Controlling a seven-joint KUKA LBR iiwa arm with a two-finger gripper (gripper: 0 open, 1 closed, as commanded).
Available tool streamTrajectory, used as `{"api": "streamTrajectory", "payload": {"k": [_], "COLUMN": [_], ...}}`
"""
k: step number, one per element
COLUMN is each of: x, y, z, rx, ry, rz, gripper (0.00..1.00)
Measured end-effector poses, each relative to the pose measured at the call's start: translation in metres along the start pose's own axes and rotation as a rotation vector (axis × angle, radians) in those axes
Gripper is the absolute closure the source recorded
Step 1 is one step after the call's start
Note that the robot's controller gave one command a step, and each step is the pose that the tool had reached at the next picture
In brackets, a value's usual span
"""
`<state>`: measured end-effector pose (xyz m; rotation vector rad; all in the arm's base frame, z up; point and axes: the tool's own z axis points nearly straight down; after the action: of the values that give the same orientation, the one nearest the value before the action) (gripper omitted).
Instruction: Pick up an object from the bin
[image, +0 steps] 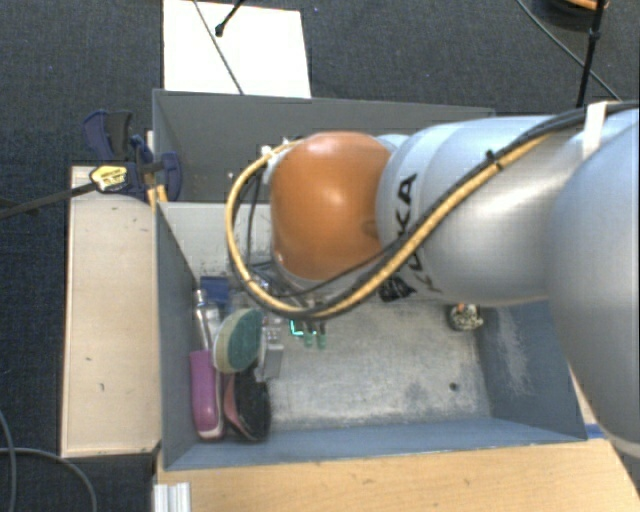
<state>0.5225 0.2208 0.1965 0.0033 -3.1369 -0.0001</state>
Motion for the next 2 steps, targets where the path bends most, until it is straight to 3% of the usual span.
{"api": "streamTrajectory", "payload": {"k": [1, 2], "x": [-0.0271, -0.0281], "y": [-0.0140, -0.0154], "z": [0.1202, 0.1190], "rx": [0.003, 0.004], "ry": [-0.003, -0.008], "rz": [0.104, 0.108], "gripper": [0.00, 1.00]}}
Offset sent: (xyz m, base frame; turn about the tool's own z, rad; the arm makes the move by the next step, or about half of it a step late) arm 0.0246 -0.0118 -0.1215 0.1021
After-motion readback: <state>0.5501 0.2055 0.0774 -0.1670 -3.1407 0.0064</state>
